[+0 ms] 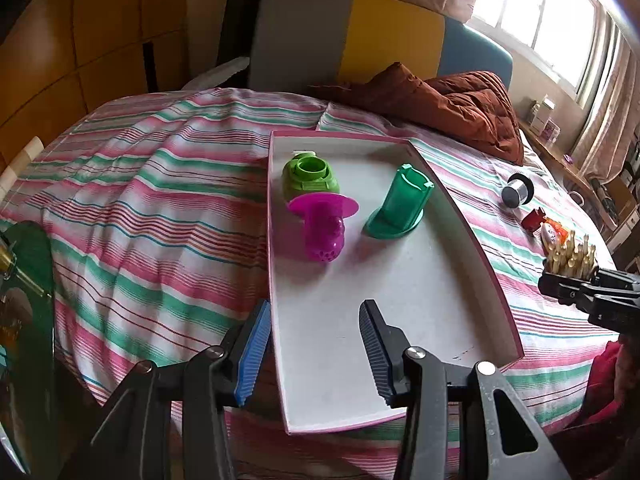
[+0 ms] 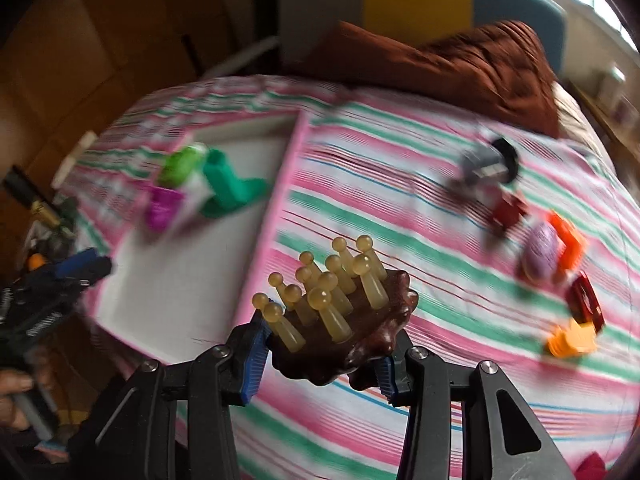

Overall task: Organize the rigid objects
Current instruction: 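Carry the brown spiky brush into the tray with the right gripper and release, then move both tools from the tray back toward the remaining toys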

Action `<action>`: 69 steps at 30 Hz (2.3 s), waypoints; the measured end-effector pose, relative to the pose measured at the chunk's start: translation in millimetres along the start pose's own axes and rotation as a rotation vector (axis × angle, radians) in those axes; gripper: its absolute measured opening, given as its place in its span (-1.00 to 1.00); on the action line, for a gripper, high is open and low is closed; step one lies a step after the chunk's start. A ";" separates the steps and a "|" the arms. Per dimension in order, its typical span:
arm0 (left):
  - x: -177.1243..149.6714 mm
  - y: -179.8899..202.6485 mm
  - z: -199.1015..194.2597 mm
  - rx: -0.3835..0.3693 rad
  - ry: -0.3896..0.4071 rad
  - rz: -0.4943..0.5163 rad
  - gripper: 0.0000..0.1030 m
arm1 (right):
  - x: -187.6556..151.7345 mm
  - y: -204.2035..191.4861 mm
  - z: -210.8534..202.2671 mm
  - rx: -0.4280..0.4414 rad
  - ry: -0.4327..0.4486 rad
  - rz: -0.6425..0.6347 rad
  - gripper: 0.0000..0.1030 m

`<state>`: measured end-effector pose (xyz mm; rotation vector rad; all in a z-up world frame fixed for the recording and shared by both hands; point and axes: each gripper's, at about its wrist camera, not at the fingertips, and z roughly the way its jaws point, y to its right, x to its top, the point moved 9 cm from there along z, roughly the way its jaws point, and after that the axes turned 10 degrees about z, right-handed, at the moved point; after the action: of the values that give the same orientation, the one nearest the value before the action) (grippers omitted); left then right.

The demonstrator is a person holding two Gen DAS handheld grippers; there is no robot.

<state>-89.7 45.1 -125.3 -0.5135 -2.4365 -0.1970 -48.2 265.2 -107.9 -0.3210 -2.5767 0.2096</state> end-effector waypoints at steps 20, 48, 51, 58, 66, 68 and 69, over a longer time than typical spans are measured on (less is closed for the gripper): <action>-9.4 -24.8 2.2 0.020 -0.008 -0.052 -0.10 | 33.6 -125.5 84.9 0.144 -0.080 -0.093 -0.06; -0.1 -11.0 -15.4 0.044 0.031 0.008 -0.10 | 29.5 -84.4 11.5 0.093 0.109 -0.093 0.45; 1.4 -6.3 -17.4 0.047 0.034 0.026 -0.10 | 30.5 -72.5 4.7 0.088 0.124 -0.075 0.51; 2.4 2.6 -18.2 0.051 0.033 0.057 -0.10 | 33.2 -36.0 -5.1 0.054 0.142 -0.024 0.66; 6.4 22.0 -19.6 0.048 0.035 0.124 -0.10 | 44.6 36.5 -16.4 -0.039 0.159 0.069 0.70; 7.9 29.2 -19.6 0.043 0.036 0.145 -0.10 | 48.8 59.6 -21.8 -0.068 0.173 0.104 0.70; 8.6 33.0 -19.4 0.042 0.035 0.155 -0.10 | 50.6 72.4 -24.5 -0.086 0.179 0.124 0.70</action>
<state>-71.7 72.8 -104.2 -0.6716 -2.3496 -0.0890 -64.0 350.3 -77.8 -0.5083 -2.3947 0.1092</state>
